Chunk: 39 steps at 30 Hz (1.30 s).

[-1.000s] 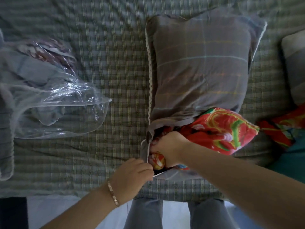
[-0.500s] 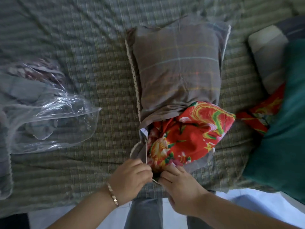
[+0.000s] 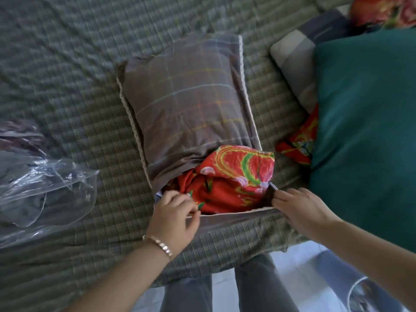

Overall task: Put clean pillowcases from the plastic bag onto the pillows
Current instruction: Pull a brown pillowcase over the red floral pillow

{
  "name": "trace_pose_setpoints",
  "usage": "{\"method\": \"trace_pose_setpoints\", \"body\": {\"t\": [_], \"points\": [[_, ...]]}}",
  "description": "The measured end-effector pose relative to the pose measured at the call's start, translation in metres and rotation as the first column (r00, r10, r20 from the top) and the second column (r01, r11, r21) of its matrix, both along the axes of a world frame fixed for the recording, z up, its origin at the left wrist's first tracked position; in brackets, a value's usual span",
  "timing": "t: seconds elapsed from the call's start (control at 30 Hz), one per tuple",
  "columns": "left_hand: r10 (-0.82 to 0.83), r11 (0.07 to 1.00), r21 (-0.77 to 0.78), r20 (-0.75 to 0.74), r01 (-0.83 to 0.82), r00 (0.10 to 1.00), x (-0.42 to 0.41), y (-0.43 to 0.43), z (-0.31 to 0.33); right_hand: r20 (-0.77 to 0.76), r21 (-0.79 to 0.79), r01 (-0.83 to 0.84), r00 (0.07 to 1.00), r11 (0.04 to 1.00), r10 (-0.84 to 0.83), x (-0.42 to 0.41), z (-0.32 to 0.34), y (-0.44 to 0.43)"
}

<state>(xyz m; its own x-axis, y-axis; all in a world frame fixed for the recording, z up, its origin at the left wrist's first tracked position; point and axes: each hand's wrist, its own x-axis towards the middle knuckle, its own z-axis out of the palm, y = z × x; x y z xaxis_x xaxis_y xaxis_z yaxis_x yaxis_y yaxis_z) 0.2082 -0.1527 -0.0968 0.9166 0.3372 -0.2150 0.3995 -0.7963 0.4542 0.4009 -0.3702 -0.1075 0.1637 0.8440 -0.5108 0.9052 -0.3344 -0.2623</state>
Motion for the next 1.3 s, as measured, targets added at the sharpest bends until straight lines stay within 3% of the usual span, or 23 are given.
{"method": "trace_pose_setpoints", "body": {"t": [0.1,0.2,0.27,0.33,0.37,0.43,0.5,0.53,0.6,0.63,0.67,0.73,0.8,0.83,0.87,0.9,0.93,0.97,1.03,1.1,1.13,1.2,1.3], "points": [[-0.054,0.998,-0.023,0.031,0.055,0.998,0.076,-0.023,0.001,-0.047,0.157,0.043,0.998,0.987,-0.036,-0.009,0.005,-0.003],[-0.158,0.987,-0.071,-0.360,0.141,0.919,0.141,-0.051,-0.008,-0.062,0.263,0.056,0.997,0.963,-0.041,-0.010,0.000,0.000],[-0.161,0.986,-0.037,-0.511,0.165,0.845,0.165,-0.060,-0.019,-0.049,0.255,0.075,0.997,0.964,-0.064,-0.005,-0.006,-0.009],[-0.132,0.991,-0.059,-0.455,0.118,0.881,0.165,-0.059,-0.019,-0.030,0.206,0.127,0.992,0.970,-0.123,0.004,-0.010,-0.022],[-0.141,0.985,-0.144,-0.381,0.092,0.914,0.156,-0.056,-0.019,-0.028,0.173,0.154,0.988,0.973,-0.151,0.008,-0.012,-0.028],[-0.317,0.885,-0.424,-0.254,0.190,0.914,0.124,-0.058,-0.010,-0.038,0.156,0.135,0.991,0.979,-0.131,0.012,-0.013,-0.031],[-0.469,0.768,-0.580,-0.222,0.271,0.855,0.088,-0.066,-0.003,-0.121,0.194,0.070,0.992,0.978,-0.047,0.009,-0.013,-0.027],[-0.425,0.781,-0.588,-0.258,0.208,0.868,0.079,-0.070,-0.007,-0.154,0.219,0.054,0.988,0.974,-0.020,0.007,-0.013,-0.027],[-0.044,0.903,-0.416,-0.334,-0.105,0.942,0.081,-0.071,-0.014,-0.204,0.257,0.083,0.978,0.963,-0.030,0.005,-0.008,-0.025],[0.155,0.914,-0.312,-0.321,-0.259,0.934,0.092,-0.069,-0.015,-0.226,0.271,0.106,0.973,0.957,-0.044,0.004,-0.005,-0.025],[0.237,0.922,-0.248,-0.251,-0.298,0.939,0.103,-0.067,-0.019,-0.243,0.289,0.131,0.968,0.948,-0.060,0.004,-0.003,-0.025],[0.095,0.975,-0.194,-0.070,-0.107,0.993,0.119,-0.065,-0.034,-0.245,0.290,0.186,0.963,0.939,-0.115,0.006,-0.001,-0.027],[-0.166,0.964,-0.207,0.009,0.164,0.986,0.121,-0.065,-0.050,-0.221,0.266,0.218,0.962,0.939,-0.161,0.015,-0.006,-0.032],[-0.351,0.921,-0.178,-0.003,0.345,0.936,0.121,-0.069,-0.054,-0.209,0.237,0.210,0.965,0.949,-0.161,0.019,-0.007,-0.035],[-0.566,0.817,-0.182,-0.080,0.547,0.820,0.118,-0.075,-0.058,-0.204,0.217,0.189,0.968,0.958,-0.144,0.022,-0.010,-0.037],[-0.735,0.678,-0.239,-0.218,0.695,0.642,0.116,-0.082,-0.056,-0.187,0.191,0.153,0.975,0.970,-0.117,0.023,-0.012,-0.038],[-0.808,0.583,-0.311,-0.315,0.751,0.497,0.116,-0.088,-0.057,-0.187,0.180,0.110,0.979,0.977,-0.076,0.022,-0.017,-0.039],[-0.821,0.559,-0.378,-0.380,0.738,0.427,0.119,-0.092,-0.056,-0.195,0.153,0.083,0.979,0.985,-0.052,0.020,-0.018,-0.036],[-0.772,0.636,-0.439,-0.346,0.635,0.533,0.123,-0.088,-0.051,-0.223,0.145,0.115,0.971,0.983,-0.081,0.016,-0.022,-0.032],[-0.617,0.746,-0.378,-0.082,0.548,0.783,0.118,-0.076,-0.054,-0.264,0.156,0.225,0.948,0.962,-0.179,0.017,-0.017,-0.032],[-0.540,0.779,-0.341,0.061,0.526,0.839,0.113,-0.071,-0.056,-0.281,0.182,0.259,0.938,0.949,-0.202,0.016,-0.016,-0.034],[-0.540,0.750,-0.349,0.166,0.562,0.825,0.100,-0.071,-0.057,-0.312,0.218,0.278,0.928,0.936,-0.203,0.012,-0.014,-0.036],[-0.673,0.667,-0.475,-0.057,0.573,0.737,0.112,-0.083,-0.058,-0.334,0.260,0.244,0.931,0.934,-0.150,0.011,-0.020,-0.032]]}}
